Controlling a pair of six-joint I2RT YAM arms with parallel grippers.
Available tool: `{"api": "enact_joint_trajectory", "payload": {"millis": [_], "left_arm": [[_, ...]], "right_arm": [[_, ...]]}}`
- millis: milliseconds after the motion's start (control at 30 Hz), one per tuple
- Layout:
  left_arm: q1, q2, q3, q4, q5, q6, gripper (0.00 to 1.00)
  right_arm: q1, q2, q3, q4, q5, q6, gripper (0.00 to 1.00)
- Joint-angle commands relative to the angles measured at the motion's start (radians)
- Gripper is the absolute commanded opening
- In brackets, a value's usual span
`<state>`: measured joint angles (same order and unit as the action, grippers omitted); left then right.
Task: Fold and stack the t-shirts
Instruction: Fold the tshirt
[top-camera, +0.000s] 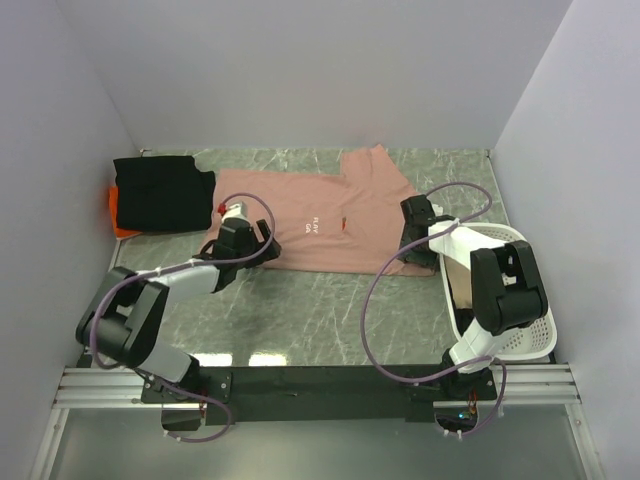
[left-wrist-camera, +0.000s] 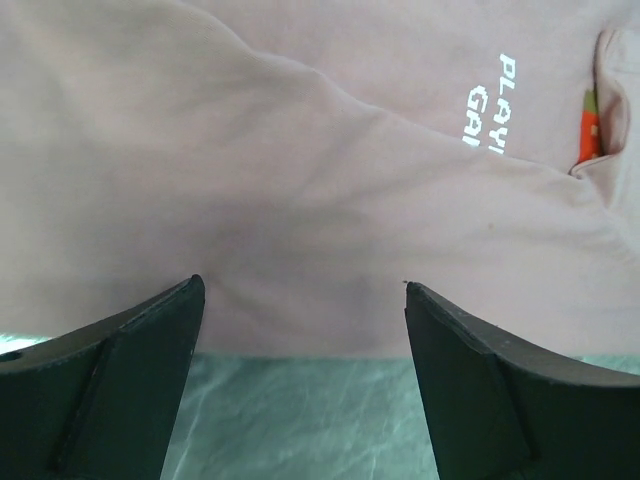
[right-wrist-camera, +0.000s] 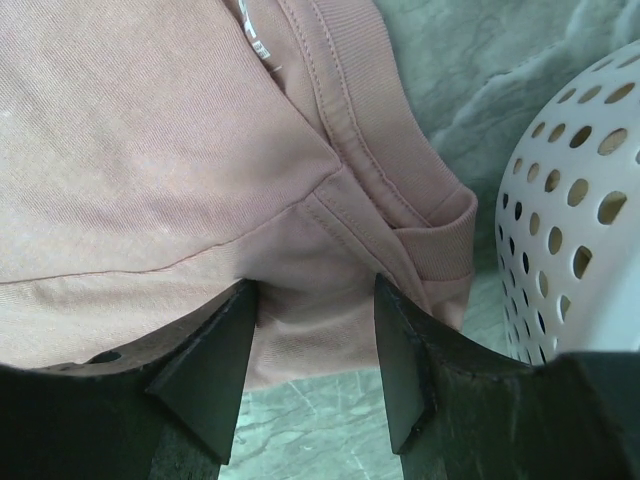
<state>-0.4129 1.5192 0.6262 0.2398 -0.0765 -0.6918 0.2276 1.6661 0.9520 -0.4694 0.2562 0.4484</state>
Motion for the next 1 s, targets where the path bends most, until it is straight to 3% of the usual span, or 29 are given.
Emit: {"api": "enact_joint_trajectory", "payload": {"millis": [0,267,500,967], "left_arm": [[0.009,-0.108,-0.005,-0.040,-0.034,0.029,0.88],[0.111,-0.067,-0.028,-0.033,-0.069,0.012,0.89],[0.114,0.028,-0.005,-0.020,-0.046,-0.008,0.88],[0.114,-0.057,-0.155,-0.034,0.014,-0.078,0.88]], "right_arm": [[-0.019,0.001,0.019,-0.038,0.058,-0.022,0.57],[0.003,-0.072,0.063,-0.049,0.032,-0.034,0.57],[0.099,-0.123,0.105,-0.040,-0.040,-0.022,0.57],[0.150,0.066,0.120,0.021,-0.107,-0.022,0.57]]}}
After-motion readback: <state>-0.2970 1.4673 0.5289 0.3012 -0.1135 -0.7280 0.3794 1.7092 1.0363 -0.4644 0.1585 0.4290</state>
